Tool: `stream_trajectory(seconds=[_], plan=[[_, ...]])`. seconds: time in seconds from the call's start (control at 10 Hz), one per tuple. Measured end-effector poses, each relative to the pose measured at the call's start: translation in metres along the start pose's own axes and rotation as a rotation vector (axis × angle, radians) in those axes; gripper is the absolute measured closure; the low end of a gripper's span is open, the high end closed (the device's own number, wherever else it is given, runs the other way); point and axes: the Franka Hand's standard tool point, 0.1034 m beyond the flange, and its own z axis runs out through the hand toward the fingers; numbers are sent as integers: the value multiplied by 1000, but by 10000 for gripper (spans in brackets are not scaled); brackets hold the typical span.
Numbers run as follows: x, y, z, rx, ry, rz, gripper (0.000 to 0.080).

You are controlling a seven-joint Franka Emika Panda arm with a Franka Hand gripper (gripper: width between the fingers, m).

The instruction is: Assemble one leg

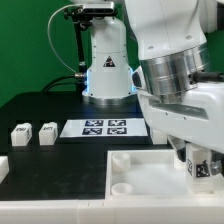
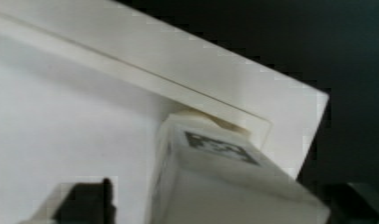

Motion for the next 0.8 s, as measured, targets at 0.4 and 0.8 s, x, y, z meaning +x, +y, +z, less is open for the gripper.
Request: stream_trajectory(seconds=[0.4,0.8], plan=[[1,3,1,-19,-2,-413,150],[-2,0,-1,-102,-13,-793,161]])
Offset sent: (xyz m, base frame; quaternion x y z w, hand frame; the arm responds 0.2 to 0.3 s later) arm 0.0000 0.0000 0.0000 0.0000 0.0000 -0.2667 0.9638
